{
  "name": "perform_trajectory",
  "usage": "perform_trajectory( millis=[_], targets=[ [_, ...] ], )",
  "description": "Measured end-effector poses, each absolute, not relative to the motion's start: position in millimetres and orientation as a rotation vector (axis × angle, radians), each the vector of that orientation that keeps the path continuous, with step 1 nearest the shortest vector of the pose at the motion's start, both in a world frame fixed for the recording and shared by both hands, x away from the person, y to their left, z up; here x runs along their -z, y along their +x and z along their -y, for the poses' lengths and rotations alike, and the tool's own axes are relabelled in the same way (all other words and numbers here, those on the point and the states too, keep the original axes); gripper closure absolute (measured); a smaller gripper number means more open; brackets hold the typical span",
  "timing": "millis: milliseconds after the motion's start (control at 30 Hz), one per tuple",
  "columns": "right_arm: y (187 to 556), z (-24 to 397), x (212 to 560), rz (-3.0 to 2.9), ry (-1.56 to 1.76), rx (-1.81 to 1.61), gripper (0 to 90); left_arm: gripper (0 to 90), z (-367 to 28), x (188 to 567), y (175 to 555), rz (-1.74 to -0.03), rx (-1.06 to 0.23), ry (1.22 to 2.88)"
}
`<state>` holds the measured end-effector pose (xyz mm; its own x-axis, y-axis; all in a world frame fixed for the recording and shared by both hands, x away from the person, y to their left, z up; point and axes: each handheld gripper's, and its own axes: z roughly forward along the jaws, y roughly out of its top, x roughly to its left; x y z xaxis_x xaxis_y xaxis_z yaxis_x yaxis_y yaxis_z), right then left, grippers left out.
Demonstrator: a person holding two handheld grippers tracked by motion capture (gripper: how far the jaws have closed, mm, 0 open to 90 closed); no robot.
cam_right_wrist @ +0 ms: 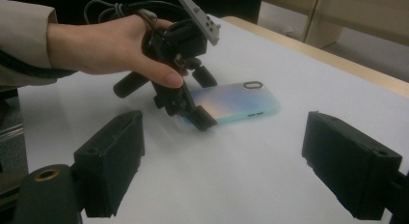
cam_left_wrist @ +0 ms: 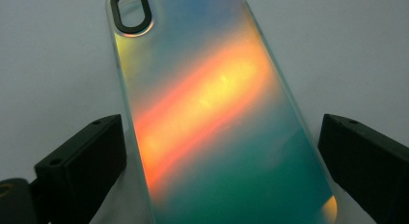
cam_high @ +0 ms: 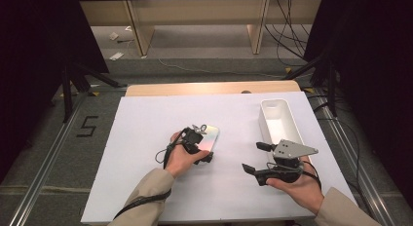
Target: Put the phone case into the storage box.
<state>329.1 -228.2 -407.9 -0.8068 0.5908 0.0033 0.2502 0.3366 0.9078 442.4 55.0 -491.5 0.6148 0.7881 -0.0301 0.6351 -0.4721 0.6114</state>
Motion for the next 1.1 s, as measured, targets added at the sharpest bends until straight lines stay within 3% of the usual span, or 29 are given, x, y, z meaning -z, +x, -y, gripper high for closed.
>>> perform_trajectory(
  millis=[1100],
  targets=[
    [328.5,228.2,406.6,-2.274,0.745,-1.462,16.0,11.3,-54.0,488.0,440.4,-1.140,-0.349,2.260]
  ],
)
